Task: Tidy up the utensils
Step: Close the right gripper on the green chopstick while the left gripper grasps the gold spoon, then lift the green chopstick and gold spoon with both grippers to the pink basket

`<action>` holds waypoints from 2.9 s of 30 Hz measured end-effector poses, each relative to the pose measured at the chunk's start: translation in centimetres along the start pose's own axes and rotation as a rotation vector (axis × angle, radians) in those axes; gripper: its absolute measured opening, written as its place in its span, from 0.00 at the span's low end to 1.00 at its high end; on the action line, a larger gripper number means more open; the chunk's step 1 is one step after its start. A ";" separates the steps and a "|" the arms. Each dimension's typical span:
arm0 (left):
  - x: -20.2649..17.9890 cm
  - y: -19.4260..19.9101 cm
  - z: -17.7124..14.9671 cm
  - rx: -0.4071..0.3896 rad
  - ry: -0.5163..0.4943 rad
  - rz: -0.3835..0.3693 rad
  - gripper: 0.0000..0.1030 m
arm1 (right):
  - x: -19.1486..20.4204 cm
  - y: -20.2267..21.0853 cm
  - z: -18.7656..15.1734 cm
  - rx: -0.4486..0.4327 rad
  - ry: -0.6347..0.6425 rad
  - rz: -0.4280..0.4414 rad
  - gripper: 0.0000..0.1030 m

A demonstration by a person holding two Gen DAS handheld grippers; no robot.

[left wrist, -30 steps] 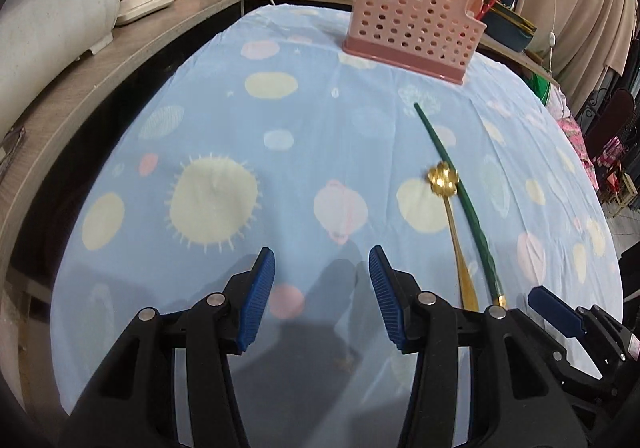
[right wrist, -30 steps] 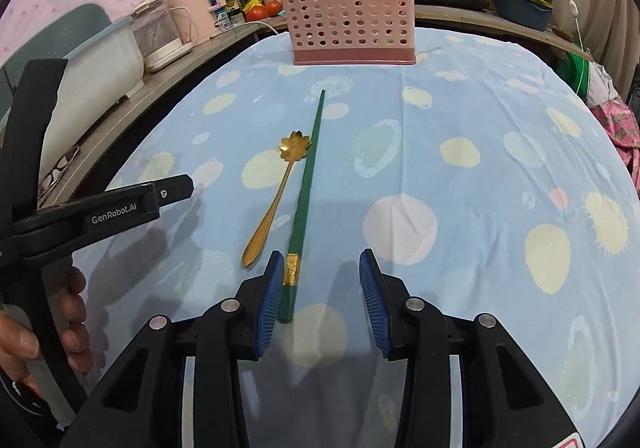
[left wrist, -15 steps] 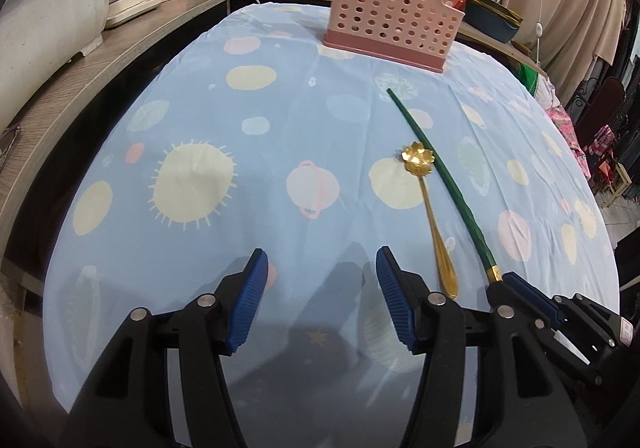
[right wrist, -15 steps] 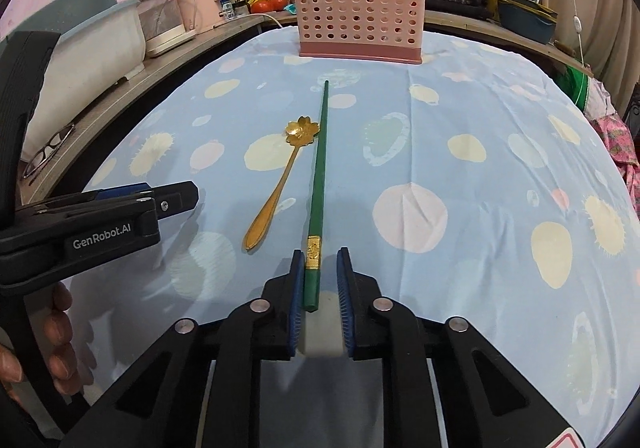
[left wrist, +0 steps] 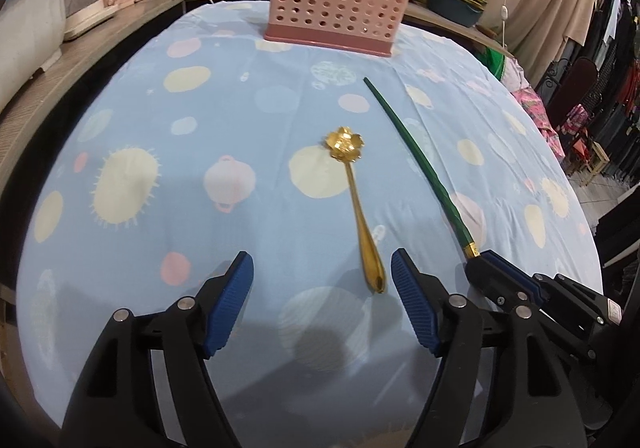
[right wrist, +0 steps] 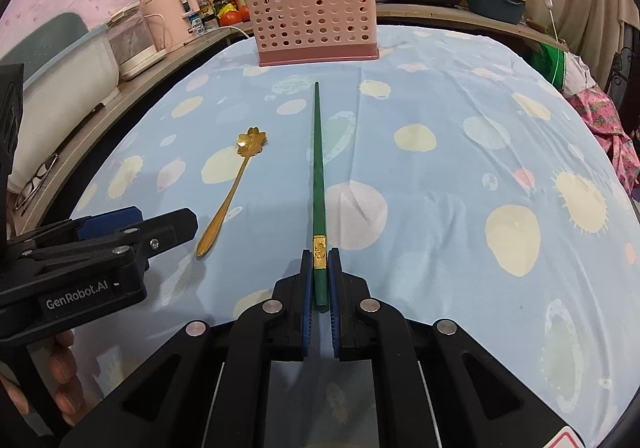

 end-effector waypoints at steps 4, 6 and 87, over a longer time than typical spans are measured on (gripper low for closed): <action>-0.7 -0.4 -0.2 -0.003 -0.021 -0.007 0.65 | -0.4 0.0 -0.1 0.003 -0.015 0.007 0.07; -0.9 -0.5 -0.2 -0.006 -0.030 -0.007 0.63 | -0.4 0.0 -0.1 0.003 -0.017 0.009 0.07; 2.6 4.3 1.8 -0.038 0.084 -0.038 0.08 | -0.6 9.2 10.2 -0.281 -0.133 0.138 0.07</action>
Point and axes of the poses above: each gripper's, at about its wrist camera, not at the fingertips, and y roughly against the way its jaws point, x to its left, z to its top, the point moved 8 cm from there along -y, roughly the way its jaws point, and after that the axes turned 3 degrees about -x, right-handed, at the moved point
